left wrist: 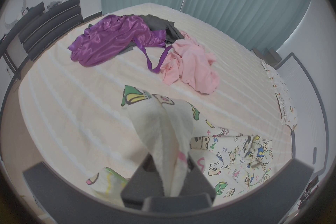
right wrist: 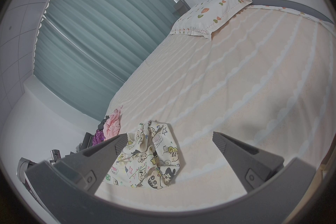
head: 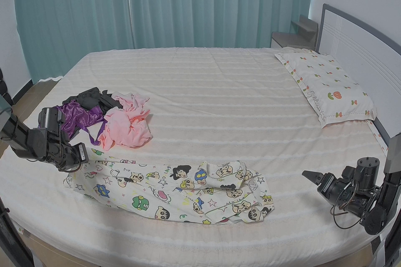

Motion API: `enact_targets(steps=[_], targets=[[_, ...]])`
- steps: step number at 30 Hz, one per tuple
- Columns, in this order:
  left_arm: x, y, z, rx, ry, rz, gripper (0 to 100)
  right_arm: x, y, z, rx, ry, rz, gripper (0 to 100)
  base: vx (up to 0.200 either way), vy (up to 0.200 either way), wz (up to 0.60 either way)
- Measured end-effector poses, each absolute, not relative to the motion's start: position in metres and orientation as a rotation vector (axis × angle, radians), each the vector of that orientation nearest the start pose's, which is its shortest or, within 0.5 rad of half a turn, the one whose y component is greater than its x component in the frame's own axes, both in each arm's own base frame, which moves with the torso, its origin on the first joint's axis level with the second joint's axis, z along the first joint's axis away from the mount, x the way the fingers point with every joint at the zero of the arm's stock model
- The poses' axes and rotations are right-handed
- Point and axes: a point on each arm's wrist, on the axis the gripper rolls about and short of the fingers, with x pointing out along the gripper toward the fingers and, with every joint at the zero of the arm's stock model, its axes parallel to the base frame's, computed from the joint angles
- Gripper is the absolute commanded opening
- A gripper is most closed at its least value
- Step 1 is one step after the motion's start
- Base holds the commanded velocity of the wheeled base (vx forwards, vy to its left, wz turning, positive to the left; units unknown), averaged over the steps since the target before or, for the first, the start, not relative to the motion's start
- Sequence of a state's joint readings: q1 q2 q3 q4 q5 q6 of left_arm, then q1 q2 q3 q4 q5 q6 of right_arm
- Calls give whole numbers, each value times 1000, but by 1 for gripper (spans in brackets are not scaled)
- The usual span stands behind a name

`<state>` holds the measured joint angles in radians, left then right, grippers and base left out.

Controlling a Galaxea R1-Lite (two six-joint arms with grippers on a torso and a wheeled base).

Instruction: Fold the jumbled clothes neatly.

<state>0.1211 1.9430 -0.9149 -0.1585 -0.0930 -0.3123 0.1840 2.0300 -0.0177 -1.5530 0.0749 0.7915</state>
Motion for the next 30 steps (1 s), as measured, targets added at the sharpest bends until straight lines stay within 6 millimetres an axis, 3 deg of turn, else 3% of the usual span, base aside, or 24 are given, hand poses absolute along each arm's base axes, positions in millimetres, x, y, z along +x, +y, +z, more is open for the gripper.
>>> enact_targets(steps=[5, 13, 20, 25, 30], targets=[[330, -4, 105, -342, 827, 117, 0, 214, 42, 33, 748, 536, 58, 100, 0, 0, 0], [333, -112, 126, -334, 765, -37, 0, 214, 42, 33, 749, 540, 65, 100, 0, 0, 0], [338, -191, 136, -363, 740, -145, 0, 214, 42, 33, 750, 543, 68, 100, 0, 0, 0], [339, -227, 140, -400, 776, -204, 0, 214, 42, 32, 749, 545, 70, 100, 0, 0, 0], [339, -244, 141, -431, 813, -301, 0, 214, 42, 32, 749, 547, 70, 100, 0, 0, 0]])
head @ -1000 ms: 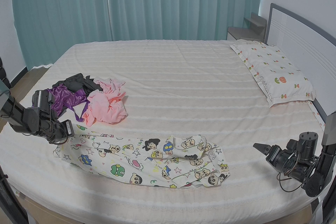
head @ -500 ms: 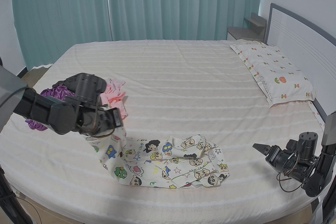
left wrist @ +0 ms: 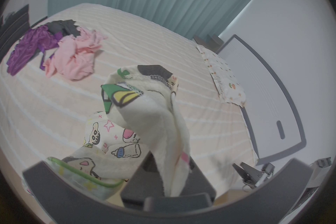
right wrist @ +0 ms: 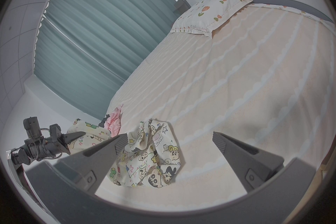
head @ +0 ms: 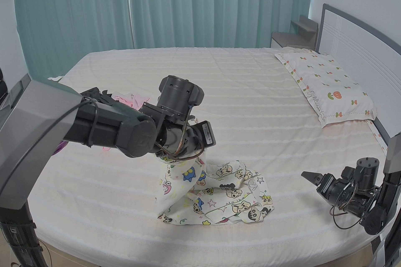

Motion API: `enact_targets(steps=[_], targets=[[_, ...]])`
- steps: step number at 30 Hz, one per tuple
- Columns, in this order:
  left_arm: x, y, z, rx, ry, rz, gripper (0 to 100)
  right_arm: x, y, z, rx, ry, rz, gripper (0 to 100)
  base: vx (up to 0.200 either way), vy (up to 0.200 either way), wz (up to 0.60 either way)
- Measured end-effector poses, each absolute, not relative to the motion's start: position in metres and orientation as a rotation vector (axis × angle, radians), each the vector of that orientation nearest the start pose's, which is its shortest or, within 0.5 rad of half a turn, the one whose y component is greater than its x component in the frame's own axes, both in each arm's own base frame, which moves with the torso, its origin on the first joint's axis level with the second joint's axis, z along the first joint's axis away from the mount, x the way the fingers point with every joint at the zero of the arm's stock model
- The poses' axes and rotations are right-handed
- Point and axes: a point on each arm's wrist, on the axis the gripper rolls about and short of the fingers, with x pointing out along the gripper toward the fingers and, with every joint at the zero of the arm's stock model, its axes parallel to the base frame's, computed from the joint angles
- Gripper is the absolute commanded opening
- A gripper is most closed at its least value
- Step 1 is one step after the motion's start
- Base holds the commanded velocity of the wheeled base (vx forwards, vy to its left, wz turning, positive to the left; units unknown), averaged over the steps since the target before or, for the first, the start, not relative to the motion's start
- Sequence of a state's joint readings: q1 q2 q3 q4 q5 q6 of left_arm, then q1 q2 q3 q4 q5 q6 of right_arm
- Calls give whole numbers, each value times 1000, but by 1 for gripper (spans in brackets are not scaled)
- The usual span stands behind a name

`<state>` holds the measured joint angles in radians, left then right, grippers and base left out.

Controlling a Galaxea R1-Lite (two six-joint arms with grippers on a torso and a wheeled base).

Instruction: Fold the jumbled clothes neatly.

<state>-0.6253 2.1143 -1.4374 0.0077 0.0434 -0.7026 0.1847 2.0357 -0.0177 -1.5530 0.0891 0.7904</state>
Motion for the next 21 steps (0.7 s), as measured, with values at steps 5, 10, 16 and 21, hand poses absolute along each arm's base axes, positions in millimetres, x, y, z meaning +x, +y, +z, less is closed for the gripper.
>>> enact_targets(steps=[5, 10, 16, 21], targets=[[344, -252, 153, -452, 794, -356, 0, 214, 43, 32, 748, 547, 72, 100, 0, 0, 0], [345, -258, 166, -453, 811, -392, 0, 214, 43, 32, 747, 548, 73, 100, 0, 0, 0], [346, -261, 170, -469, 833, -459, 100, 214, 43, 32, 747, 548, 74, 100, 0, 0, 0], [346, -263, 171, -478, 847, -493, 100, 214, 43, 32, 747, 548, 75, 100, 0, 0, 0]])
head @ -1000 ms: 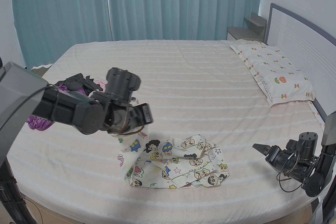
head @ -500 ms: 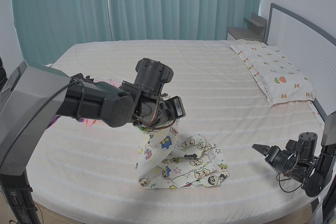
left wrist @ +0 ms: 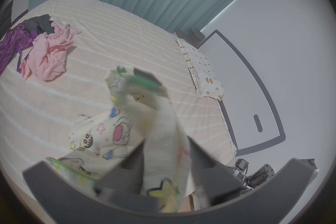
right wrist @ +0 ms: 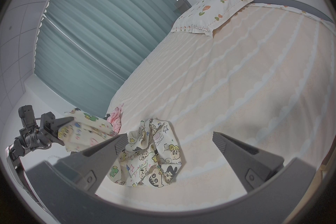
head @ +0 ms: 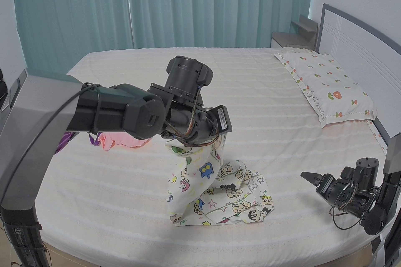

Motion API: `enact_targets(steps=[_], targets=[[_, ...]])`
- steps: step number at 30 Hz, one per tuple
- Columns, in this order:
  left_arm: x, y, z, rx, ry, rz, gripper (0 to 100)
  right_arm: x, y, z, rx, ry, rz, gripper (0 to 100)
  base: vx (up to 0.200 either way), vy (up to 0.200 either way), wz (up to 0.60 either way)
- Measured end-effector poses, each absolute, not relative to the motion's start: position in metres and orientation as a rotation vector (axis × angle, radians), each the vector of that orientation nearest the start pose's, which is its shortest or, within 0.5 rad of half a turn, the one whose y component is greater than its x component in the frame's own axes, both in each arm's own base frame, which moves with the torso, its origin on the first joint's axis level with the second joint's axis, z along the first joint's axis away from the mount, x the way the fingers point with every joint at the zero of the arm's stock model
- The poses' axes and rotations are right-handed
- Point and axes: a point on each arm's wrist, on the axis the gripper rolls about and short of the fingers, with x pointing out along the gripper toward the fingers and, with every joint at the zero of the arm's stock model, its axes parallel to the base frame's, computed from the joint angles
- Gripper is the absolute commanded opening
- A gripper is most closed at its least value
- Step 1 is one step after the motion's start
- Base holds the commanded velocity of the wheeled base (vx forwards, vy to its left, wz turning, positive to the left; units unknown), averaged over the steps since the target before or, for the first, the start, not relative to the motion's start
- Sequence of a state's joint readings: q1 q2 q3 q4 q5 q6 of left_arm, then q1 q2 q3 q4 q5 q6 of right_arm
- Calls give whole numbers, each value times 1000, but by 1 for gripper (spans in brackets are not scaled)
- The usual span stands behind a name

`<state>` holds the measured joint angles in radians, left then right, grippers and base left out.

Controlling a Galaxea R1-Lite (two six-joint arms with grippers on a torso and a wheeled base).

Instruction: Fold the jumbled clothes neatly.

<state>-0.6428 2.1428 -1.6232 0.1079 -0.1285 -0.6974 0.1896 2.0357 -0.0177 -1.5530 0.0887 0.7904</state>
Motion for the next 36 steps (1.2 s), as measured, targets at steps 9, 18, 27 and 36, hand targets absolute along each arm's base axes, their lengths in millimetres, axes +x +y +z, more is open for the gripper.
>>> enact_targets(steps=[9, 18, 27, 36], targets=[[346, -266, 176, -510, 832, -494, 100, 214, 44, 32, 746, 549, 77, 100, 0, 0, 0], [349, -261, 182, -586, 823, -381, 100, 214, 44, 32, 746, 550, 78, 100, 0, 0, 0], [341, -216, 186, -660, 887, -268, 100, 214, 44, 32, 746, 549, 78, 100, -133, 0, 0], [316, -156, 179, -770, 985, -172, 100, 214, 44, 32, 745, 551, 79, 100, 0, 0, 0]])
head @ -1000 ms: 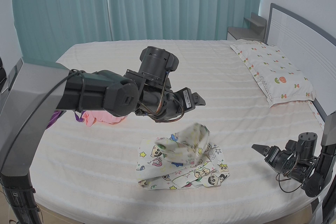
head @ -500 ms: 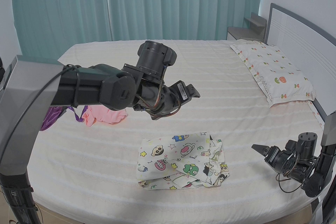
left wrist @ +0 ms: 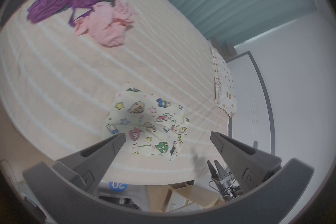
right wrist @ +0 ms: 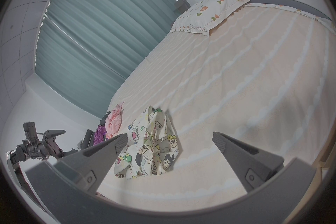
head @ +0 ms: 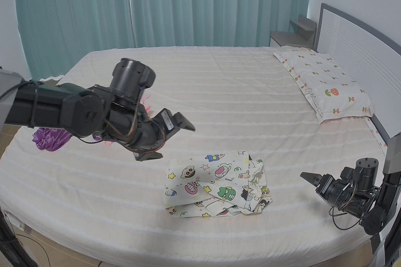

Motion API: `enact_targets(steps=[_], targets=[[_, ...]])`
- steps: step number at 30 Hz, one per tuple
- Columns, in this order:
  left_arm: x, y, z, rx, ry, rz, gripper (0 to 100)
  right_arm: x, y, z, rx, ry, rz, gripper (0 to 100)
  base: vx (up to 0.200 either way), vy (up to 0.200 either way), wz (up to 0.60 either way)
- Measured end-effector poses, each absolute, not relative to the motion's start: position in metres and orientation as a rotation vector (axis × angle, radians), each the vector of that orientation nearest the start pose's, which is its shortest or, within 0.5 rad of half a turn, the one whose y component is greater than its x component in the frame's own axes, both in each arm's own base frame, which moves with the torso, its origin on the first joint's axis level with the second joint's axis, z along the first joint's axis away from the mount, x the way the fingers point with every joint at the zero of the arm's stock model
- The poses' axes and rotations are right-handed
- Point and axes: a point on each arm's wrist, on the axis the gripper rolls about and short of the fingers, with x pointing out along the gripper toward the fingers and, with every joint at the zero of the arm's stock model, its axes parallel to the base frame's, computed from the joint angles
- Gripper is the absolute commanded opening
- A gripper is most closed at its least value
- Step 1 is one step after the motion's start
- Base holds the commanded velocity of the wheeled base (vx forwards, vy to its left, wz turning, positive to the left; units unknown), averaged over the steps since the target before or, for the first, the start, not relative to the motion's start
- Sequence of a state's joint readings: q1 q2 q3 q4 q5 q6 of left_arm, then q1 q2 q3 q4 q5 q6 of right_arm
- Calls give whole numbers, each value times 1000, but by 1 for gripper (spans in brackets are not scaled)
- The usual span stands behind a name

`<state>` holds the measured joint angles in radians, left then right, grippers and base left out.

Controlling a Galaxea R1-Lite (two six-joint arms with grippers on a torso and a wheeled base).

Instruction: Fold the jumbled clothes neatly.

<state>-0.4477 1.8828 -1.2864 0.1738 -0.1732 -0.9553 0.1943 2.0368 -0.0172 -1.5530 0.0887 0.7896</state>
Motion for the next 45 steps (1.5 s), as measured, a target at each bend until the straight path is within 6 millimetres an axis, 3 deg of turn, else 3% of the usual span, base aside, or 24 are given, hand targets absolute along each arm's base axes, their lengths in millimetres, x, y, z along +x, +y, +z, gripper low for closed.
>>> enact_targets(steps=[8, 12, 22, 27, 38, 44, 45], targets=[[311, -104, 176, -911, 1016, -164, 100, 213, 48, 32, 736, 557, 94, 100, 0, 175, 0], [308, -90, 166, -949, 995, -183, 100, 212, 58, 31, 717, 573, 133, 100, 0, 200, 0], [305, -77, 147, -1045, 941, -223, 100, 243, 86, 28, 658, 563, 229, 100, 0, 200, 0], [310, -74, 135, -1073, 942, -214, 100, 257, 98, 21, 633, 610, 275, 100, 0, 0, 0], [315, -73, 93, -1085, 957, -221, 100, 271, 92, -14, 557, 687, 273, 100, 0, 0, 0], [313, -72, 82, -1087, 989, -200, 100, 276, 90, -25, 556, 697, 261, 100, 0, 0, 0], [314, -72, 81, -1088, 992, -198, 100, 276, 91, -26, 555, 695, 262, 0, 0, 0, 0]])
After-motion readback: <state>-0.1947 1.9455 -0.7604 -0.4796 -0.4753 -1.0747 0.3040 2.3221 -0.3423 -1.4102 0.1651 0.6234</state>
